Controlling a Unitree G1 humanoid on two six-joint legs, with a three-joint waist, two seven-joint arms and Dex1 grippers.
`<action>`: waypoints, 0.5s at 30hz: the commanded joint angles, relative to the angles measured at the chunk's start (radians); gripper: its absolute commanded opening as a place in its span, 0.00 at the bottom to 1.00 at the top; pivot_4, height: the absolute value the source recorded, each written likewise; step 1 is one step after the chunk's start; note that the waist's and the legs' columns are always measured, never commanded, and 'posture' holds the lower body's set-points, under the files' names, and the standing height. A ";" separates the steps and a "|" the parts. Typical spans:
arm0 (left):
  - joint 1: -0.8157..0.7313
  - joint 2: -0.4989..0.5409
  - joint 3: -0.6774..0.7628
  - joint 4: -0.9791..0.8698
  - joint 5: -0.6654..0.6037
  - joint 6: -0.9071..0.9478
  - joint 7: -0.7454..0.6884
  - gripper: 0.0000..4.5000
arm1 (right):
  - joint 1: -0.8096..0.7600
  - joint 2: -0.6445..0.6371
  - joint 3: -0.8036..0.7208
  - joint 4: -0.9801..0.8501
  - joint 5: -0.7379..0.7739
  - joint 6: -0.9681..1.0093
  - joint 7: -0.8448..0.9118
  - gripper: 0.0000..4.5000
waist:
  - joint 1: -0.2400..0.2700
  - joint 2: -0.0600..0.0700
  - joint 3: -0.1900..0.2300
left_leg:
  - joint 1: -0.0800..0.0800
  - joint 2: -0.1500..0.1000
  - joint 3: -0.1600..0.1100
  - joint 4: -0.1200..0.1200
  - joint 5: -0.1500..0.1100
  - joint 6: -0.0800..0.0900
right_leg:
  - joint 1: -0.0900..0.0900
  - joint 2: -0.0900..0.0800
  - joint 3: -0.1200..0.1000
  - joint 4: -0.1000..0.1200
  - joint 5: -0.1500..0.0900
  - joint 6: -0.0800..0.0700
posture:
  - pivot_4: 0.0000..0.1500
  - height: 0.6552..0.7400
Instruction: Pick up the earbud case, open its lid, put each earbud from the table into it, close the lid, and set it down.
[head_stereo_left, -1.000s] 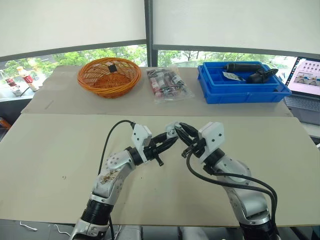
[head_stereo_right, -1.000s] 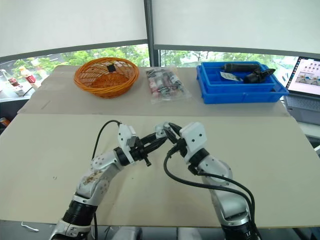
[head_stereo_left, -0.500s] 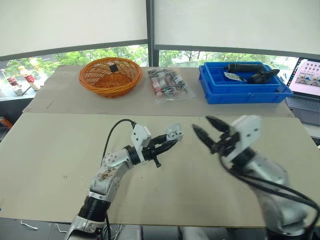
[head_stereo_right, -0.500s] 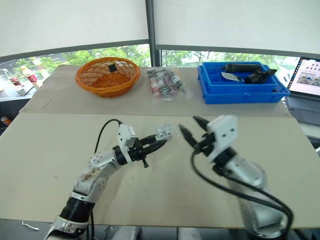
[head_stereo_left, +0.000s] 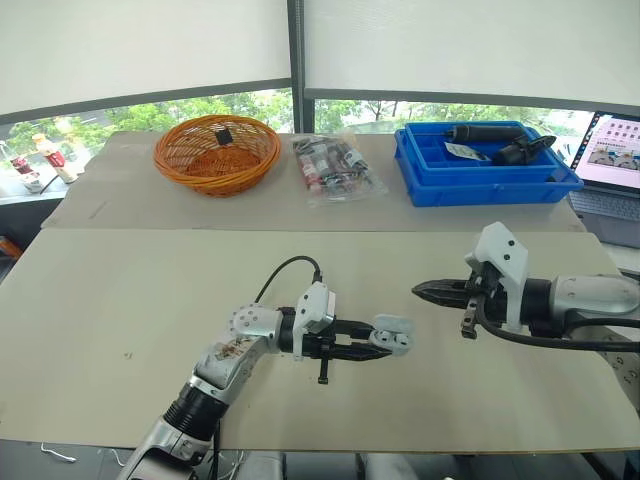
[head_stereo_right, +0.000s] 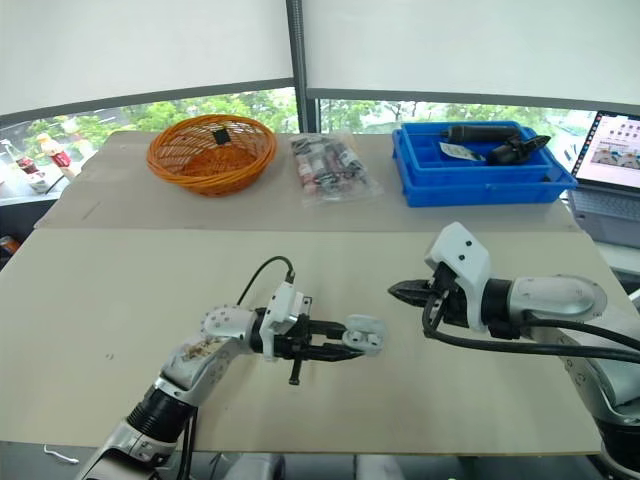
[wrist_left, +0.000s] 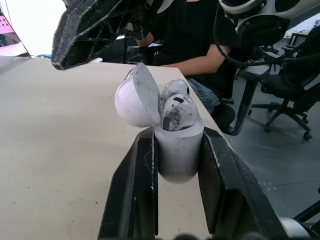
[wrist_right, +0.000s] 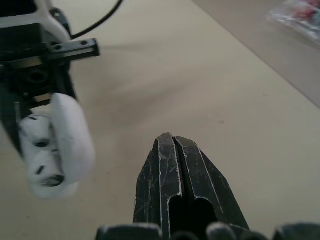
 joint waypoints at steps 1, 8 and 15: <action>-0.017 -0.012 0.010 -0.007 0.006 -0.025 0.005 0.13 | 0.042 -0.008 -0.032 -0.088 0.097 0.024 0.033 0.00 | 0.006 0.000 0.000 | 0.000 0.000 0.000 0.000 0.000 0.000 | 0.000 0.000 0.000 0.000 0.000 0.000 | 1.00 0.72; -0.018 -0.011 0.018 0.005 0.012 0.000 0.025 0.13 | 0.145 -0.026 -0.106 -0.166 0.214 0.043 0.020 0.00 | 0.020 0.000 0.000 | 0.000 0.000 0.000 0.001 0.000 0.000 | 0.000 0.000 0.000 0.000 0.000 0.000 | 1.00 0.72; -0.116 -0.006 0.010 0.068 -0.037 0.369 0.088 0.13 | 0.230 -0.017 -0.166 -0.183 0.196 0.024 -0.074 0.00 | 0.019 0.000 0.000 | 0.000 0.000 0.000 0.002 0.000 0.000 | 0.000 0.000 0.000 0.000 0.000 0.000 | 1.00 0.72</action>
